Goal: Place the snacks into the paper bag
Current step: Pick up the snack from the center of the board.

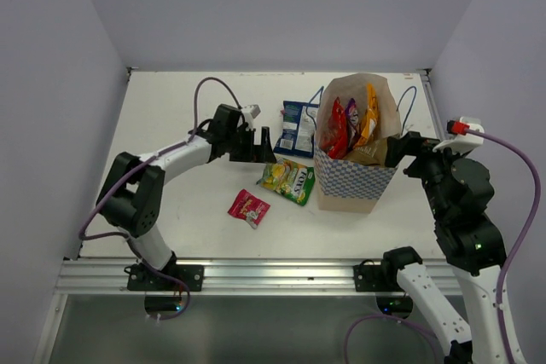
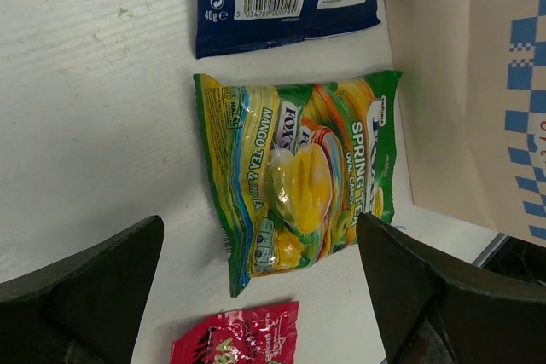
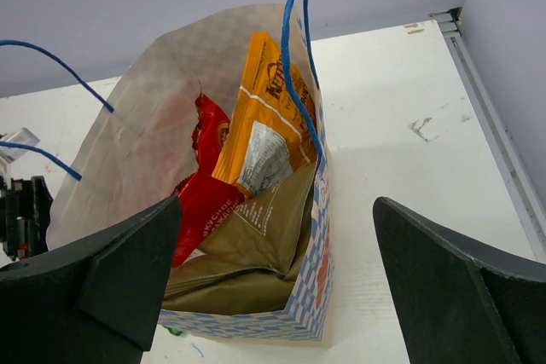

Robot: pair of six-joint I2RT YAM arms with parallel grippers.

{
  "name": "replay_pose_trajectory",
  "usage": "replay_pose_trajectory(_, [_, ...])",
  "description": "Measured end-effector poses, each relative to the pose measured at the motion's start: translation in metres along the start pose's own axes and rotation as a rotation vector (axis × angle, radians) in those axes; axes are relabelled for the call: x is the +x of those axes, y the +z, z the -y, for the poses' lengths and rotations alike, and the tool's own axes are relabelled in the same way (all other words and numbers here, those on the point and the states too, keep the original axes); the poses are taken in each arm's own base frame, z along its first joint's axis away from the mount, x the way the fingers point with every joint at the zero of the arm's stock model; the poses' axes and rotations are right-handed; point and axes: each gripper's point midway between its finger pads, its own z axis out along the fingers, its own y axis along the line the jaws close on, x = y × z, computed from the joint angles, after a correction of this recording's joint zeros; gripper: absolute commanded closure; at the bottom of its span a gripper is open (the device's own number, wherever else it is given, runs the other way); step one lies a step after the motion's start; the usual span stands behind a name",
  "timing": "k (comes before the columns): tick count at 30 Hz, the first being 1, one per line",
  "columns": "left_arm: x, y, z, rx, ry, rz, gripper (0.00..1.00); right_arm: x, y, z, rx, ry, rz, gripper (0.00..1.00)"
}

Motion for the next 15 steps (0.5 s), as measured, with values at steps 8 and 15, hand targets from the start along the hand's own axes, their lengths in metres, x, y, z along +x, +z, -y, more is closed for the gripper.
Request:
replay_pose_trajectory(8, [0.018, 0.024, -0.008, 0.026, -0.037, -0.046, 0.04, 0.001, -0.001, 0.001, -0.001, 0.001, 0.004, 0.02])
replay_pose_trajectory(15, [0.024, 0.044, -0.005, 0.047, -0.041, -0.04, 0.13, 0.003, 0.0, 0.0, -0.005, -0.001, 0.001, 0.02])
